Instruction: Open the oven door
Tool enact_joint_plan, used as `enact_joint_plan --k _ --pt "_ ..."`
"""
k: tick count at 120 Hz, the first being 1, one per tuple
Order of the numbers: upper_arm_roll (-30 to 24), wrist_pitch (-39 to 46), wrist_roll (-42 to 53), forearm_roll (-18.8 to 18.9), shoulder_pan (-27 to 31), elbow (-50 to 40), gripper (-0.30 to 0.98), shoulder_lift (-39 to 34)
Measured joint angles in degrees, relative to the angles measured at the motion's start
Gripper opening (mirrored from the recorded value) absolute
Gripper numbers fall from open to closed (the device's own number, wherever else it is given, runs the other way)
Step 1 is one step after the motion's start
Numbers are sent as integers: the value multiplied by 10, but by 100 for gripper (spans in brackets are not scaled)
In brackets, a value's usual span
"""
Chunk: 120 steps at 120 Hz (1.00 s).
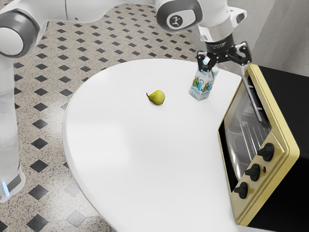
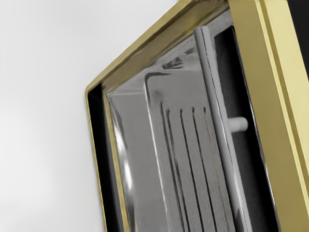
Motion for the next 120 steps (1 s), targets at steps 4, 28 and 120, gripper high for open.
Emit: enact_joint_plan --k 4,28,120 --pt "-1 1 0 0 2 -1 69 -1" --pt "0 7 3 0 12 2 69 15" --pt "20 44 26 2 18 56 69 86"
